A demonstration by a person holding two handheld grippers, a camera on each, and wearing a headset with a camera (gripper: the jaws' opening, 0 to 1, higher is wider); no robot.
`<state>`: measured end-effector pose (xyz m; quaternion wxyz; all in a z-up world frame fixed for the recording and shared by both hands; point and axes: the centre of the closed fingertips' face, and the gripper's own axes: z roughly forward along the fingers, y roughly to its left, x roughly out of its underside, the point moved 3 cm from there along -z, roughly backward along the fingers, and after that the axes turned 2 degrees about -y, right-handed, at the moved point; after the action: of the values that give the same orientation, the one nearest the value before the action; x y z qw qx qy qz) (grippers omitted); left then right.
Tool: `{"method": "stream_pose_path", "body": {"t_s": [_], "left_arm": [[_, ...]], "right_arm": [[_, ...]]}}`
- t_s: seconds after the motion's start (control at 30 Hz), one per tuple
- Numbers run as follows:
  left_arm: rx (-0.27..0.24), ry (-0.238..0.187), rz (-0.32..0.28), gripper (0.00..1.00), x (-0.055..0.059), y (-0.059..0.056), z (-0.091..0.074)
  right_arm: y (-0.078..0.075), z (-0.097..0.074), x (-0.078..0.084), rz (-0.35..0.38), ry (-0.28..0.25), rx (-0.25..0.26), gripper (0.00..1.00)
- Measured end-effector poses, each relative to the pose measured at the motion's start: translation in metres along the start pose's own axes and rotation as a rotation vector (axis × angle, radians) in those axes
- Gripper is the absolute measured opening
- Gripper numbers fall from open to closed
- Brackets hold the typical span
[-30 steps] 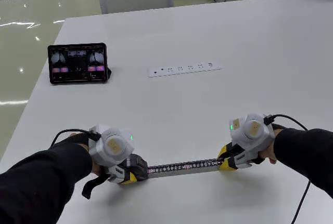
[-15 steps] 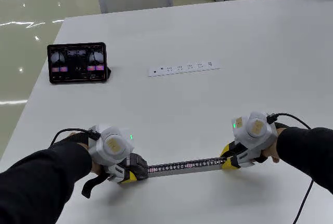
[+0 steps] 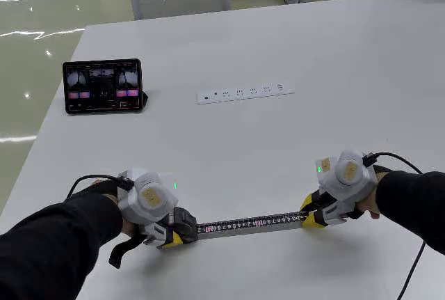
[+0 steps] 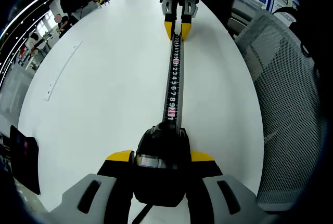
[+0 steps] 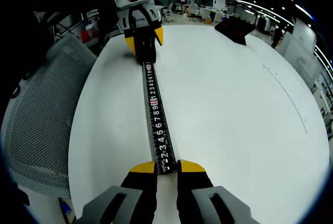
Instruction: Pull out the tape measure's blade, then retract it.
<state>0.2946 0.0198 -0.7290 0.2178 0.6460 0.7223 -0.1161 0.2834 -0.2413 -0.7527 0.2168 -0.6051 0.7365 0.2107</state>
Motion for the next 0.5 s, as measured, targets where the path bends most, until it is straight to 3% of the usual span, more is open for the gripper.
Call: {"method": "stream_pose_path", "body": {"t_s": [0.5], "left_arm": [[0.001,0.000,0.000,0.34,-0.0001,-0.0004,0.0001]], "right_arm": [[-0.0011,-0.0051,0.0061,0.014,0.000,0.004,0.10]]}}
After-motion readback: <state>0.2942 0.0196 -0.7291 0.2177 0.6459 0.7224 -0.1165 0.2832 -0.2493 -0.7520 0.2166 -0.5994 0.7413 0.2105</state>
